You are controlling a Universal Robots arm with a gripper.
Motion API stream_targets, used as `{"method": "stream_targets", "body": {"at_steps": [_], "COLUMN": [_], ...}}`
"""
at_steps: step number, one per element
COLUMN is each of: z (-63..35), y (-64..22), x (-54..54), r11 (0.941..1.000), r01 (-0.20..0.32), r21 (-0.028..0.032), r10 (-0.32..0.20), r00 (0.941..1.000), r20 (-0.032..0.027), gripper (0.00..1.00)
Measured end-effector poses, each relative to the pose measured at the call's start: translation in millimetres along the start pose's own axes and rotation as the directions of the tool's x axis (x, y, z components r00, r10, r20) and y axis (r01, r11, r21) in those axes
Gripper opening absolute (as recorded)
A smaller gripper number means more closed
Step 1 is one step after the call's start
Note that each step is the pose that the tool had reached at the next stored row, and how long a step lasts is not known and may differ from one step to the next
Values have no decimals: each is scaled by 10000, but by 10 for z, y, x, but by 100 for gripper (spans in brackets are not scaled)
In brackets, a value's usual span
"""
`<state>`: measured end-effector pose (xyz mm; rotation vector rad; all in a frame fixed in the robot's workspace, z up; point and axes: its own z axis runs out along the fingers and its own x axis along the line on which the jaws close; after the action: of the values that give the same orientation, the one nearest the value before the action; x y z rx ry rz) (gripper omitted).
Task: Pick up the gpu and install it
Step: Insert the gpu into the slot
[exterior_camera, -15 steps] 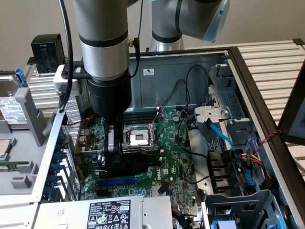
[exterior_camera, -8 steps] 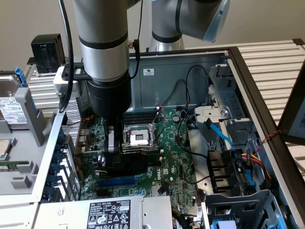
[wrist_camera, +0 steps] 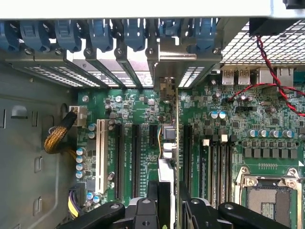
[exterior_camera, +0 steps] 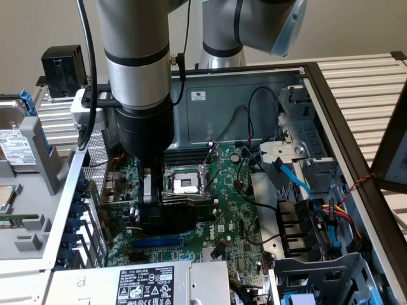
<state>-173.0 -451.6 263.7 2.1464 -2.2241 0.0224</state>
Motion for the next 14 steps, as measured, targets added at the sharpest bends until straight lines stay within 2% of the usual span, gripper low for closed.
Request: {"method": "stream_targets", "body": {"at_steps": [5,8,9,13,14], "z": [19,33,34,35,36], "y": [0,2,3,2,3], "x": [-4,-5,-5,-2,-2], "r11": [10000,10000,10000,9995,9995], "r01": [0,1,2,-17,-18], "r21": [-2,-41,-69,-303,-323], "r10": [0,-1,-2,18,18], "r00": [10000,10000,10000,10000,10000], "r20": [3,0,-3,20,25], "gripper": [27,27,27,27,27]}}
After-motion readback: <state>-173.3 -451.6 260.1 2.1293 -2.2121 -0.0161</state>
